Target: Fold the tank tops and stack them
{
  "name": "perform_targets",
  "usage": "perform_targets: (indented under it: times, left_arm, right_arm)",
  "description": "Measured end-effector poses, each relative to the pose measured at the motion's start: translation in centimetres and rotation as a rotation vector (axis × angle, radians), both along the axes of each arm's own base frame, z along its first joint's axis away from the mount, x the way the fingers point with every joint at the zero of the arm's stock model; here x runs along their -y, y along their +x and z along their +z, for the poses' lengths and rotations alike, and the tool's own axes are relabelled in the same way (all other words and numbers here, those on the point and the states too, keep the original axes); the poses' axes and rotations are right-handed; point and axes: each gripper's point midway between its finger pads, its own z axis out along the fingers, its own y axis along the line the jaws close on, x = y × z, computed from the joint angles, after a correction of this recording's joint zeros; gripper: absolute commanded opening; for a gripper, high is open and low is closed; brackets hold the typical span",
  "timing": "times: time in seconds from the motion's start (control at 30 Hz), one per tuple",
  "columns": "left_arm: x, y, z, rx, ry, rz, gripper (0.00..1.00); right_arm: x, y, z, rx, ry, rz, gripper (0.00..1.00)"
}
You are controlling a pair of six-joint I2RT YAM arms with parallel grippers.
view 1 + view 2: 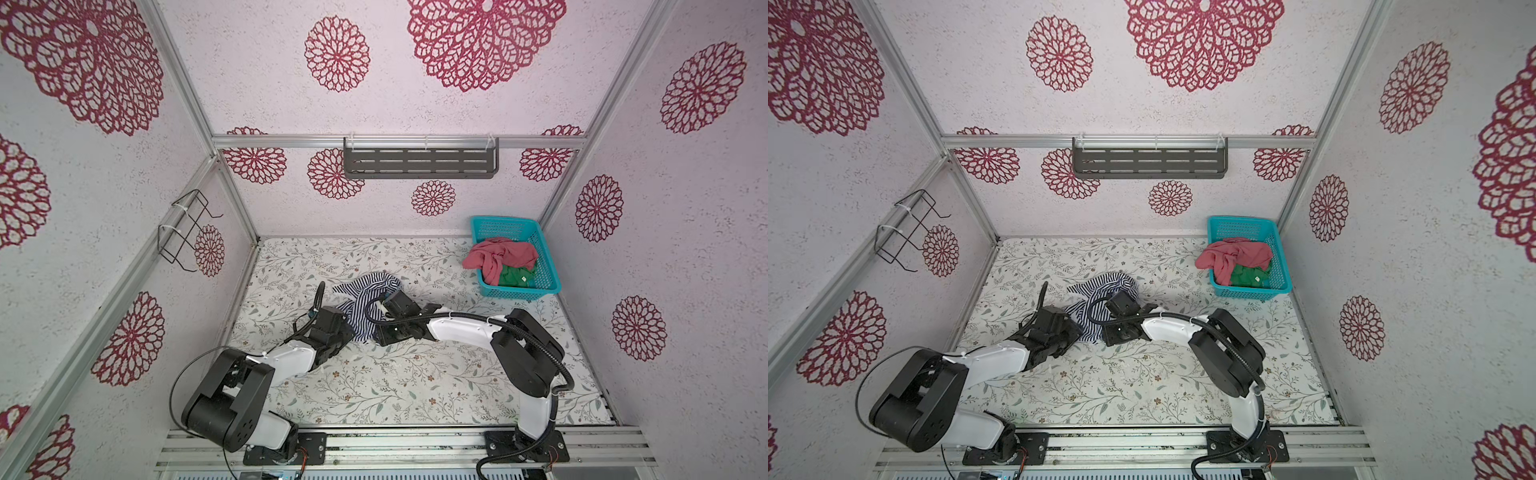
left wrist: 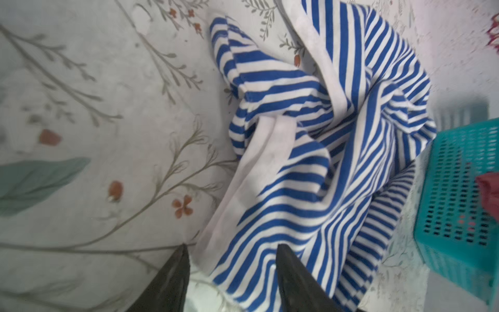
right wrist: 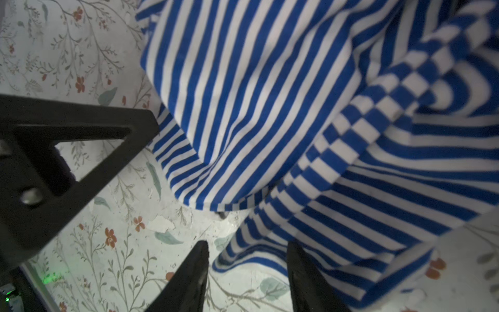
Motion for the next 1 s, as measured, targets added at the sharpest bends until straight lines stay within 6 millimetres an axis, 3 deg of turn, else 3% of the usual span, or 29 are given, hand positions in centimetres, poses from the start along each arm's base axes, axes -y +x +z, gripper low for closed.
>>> perform_targets:
  times: [0.07,0.1,0.23,0.3,0.33,0.43,0.53,0.67,0.77,0.83,0.93,1.0]
  left_arm:
    - [0.4,0.7,-0.5,0.012,-0.018,0.009,0.13]
    - [0.6,1.0,-0.6,0.017,-0.023,0.014,0.03]
    - [0.2,1.7,-0.4,0.013,0.017,0.009,0.00]
    - [-0.2,2.6,1.3,0.028,0.069,-0.006,0.00]
    - [-0.3,3.2,2.8,0.049,0.087,-0.010,0.00]
    - [-0.9,6.1,10.4,0.190,0.138,-0.036,0.00]
    - [-1.6,8.4,20.0,0.359,0.202,-0.064,0.00]
    - [-2.2,8.8,30.8,0.530,0.309,-0.114,0.00]
    - [-2.8,7.9,36.0,0.596,0.388,-0.147,0.00]
    - [-3.2,7.2,38.4,0.621,0.435,-0.171,0.00]
    - [-3.6,6.3,40.7,0.634,0.489,-0.206,0.00]
    - [-4.0,6.5,41.2,0.630,0.511,-0.229,0.00]
  right_arm:
    - [0.3,0.1,-0.8,-0.012,-0.020,-0.013,0.05]
    - [0.6,0.0,-1.0,-0.019,-0.030,-0.021,0.00]
    - [2.2,0.8,-0.4,-0.013,-0.058,-0.054,0.00]
    - [3.8,1.7,1.3,0.009,-0.064,-0.082,0.00]
    - [4.7,2.2,2.4,0.026,-0.064,-0.092,0.00]
    - [7.7,3.9,7.0,0.103,-0.044,-0.129,0.00]
    - [10.7,5.7,11.9,0.188,-0.036,-0.159,0.00]
    - [13.4,7.8,17.7,0.306,-0.036,-0.177,0.00]
    - [14.2,7.8,20.8,0.359,-0.035,-0.153,0.00]
    - [14.6,7.4,22.1,0.377,-0.032,-0.133,0.00]
    - [15.2,6.3,23.3,0.387,-0.024,-0.104,0.00]
    - [15.7,5.7,23.4,0.380,-0.018,-0.100,0.00]
